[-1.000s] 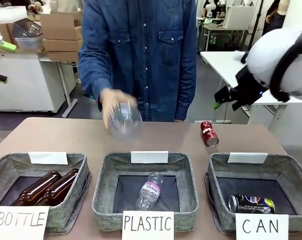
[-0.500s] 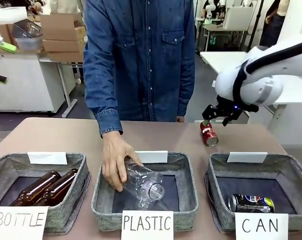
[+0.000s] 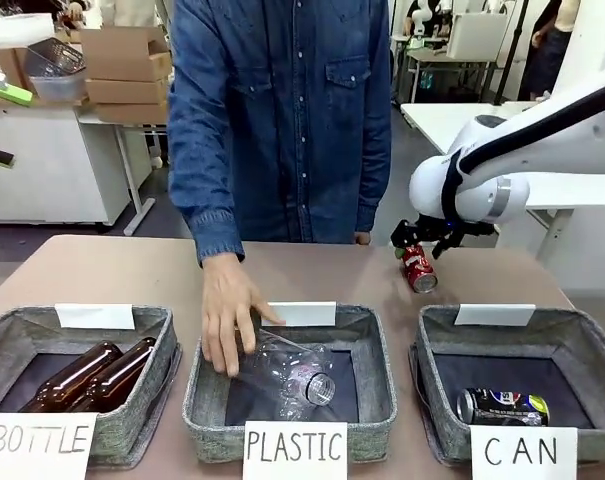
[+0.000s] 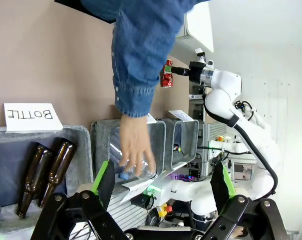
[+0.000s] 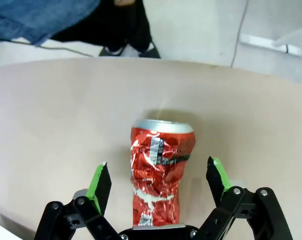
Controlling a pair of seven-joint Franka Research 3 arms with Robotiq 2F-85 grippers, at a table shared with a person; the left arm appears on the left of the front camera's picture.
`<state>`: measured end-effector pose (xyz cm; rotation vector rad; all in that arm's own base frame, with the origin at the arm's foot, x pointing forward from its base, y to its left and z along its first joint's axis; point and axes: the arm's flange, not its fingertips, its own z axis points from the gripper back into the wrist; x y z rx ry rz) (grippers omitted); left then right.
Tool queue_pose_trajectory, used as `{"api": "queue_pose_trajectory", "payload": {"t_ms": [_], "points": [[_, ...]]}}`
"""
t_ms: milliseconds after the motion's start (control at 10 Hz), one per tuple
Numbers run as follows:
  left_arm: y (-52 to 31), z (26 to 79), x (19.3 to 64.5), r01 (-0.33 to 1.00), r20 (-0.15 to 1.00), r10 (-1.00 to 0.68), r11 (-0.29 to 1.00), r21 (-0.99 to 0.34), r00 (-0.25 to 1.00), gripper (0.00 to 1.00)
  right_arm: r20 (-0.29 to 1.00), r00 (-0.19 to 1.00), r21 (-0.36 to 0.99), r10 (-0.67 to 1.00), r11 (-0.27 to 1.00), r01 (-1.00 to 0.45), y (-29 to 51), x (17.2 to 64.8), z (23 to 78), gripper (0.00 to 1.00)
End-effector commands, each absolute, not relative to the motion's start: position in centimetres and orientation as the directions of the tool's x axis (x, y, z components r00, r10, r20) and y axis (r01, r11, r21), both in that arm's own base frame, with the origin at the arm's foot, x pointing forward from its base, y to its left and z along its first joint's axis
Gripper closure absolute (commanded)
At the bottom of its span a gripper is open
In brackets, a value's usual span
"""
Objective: Sort the can waste into the basket.
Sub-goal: Pick up the can waste from the table and place it in the right Fabric basket.
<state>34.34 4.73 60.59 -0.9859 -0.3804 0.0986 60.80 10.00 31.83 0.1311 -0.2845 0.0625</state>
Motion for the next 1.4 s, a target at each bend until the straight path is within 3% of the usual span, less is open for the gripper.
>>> {"api": "queue_pose_trajectory", "payload": {"t_ms": [0, 300, 400, 500, 600, 700, 800, 1300], "points": [[4.96, 60.65, 34.22, 0.108, 0.282, 0.235, 0.56, -0.822, 0.93, 0.0, 0.321, 0.947, 0.113, 0.0, 0.993, -0.038, 10.44, 61.23, 31.15, 0.0], [4.96, 60.65, 34.22, 0.108, 0.282, 0.235, 0.56, -0.822, 0.93, 0.0, 0.299, 0.954, 0.115, -0.023, 0.993, -0.012, 10.09, 61.08, 30.71, 0.0], [4.96, 60.65, 34.22, 0.108, 0.282, 0.235, 0.56, -0.822, 0.93, 0.0, 0.3, 0.954, 0.104, -0.019, 0.994, -0.013, 10.02, 61.0, 30.77, 0.6], [4.96, 60.65, 34.22, 0.108, 0.282, 0.235, 0.56, -0.822, 0.93, 0.0, 0.291, 0.957, 0.103, -0.021, 0.995, -0.01, 10.02, 61.01, 30.81, 0.6], [4.96, 60.65, 34.22, 0.108, 0.282, 0.235, 0.56, -0.822, 0.93, 0.0, 0.286, 0.958, 0.101, -0.02, 0.995, -0.01, 10.02, 60.98, 30.81, 1.0], [4.96, 60.65, 34.22, 0.108, 0.282, 0.235, 0.56, -0.822, 0.93, 0.0, 0.281, 0.959, 0.097, -0.015, 0.995, -0.013, 10.0, 60.96, 30.82, 0.64], [4.96, 60.65, 34.22, 0.108, 0.282, 0.235, 0.56, -0.822, 0.93, 0.0, 0.272, 0.962, 0.099, -0.01, 0.995, -0.018, 10.0, 60.92, 30.82, 1.0], [4.96, 60.65, 34.22, 0.108, 0.282, 0.235, 0.56, -0.822, 0.93, 0.0, 0.269, 0.963, 0.105, -0.001, 0.994, -0.028, 10.02, 60.87, 30.91, 1.0]]}}
